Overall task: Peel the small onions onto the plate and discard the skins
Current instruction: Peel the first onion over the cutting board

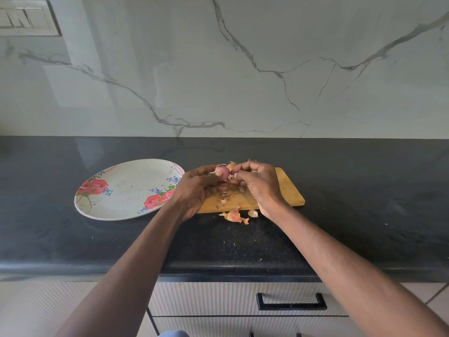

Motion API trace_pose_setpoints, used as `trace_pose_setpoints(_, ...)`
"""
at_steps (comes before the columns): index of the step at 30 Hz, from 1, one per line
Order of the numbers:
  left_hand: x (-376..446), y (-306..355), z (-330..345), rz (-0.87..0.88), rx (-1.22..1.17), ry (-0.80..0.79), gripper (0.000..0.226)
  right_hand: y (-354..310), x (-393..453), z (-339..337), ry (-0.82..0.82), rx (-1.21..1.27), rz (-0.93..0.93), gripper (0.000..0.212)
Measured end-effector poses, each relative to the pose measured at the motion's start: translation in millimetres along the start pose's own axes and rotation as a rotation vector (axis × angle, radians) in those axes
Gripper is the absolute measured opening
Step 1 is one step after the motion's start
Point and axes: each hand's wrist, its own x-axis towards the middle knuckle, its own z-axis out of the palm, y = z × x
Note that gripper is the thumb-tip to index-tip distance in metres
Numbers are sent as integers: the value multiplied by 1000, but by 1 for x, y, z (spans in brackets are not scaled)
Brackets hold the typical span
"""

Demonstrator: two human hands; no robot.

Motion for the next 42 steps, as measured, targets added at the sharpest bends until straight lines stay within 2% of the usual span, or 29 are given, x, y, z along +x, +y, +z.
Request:
trace_pose_setpoints(3,0,1,1,0,19,9,23,-1,-1,0,-3,6,-1,8)
trace_pose_setpoints(7,-4,4,5,-14,5,-18,14,0,0,-1,-1,-14,-21,6)
trace_pose_setpoints(12,-2,4,2,-19,5,-16,16,6,3,-1,-43,-128,-75,8)
trace_pose_setpoints(17,-1,2,0,2,47,-8,21,0,0,0,-65,-104,-38,12)
trace_pose_setpoints(21,1,2,-1,-11,57,-11,17,-1,-1,1,-68,-77,-4,12)
trace_pose_setpoints(27,3,2,-2,-13,43,11,20,-1,-1,-1,-37,-86,-14,7)
trace_pose_setpoints(34,1,3,-2,-14,-10,14,14,10,3,0,-6,-367,-241,10)
trace_pose_setpoints(38,0,2,-2,-4,-12,-6,16,12,4,0,-12,-316,-212,8)
trace_pose_setpoints(42,-4,3,1,5,-55,-43,29,16,9,-1,-13,-290,-182,8)
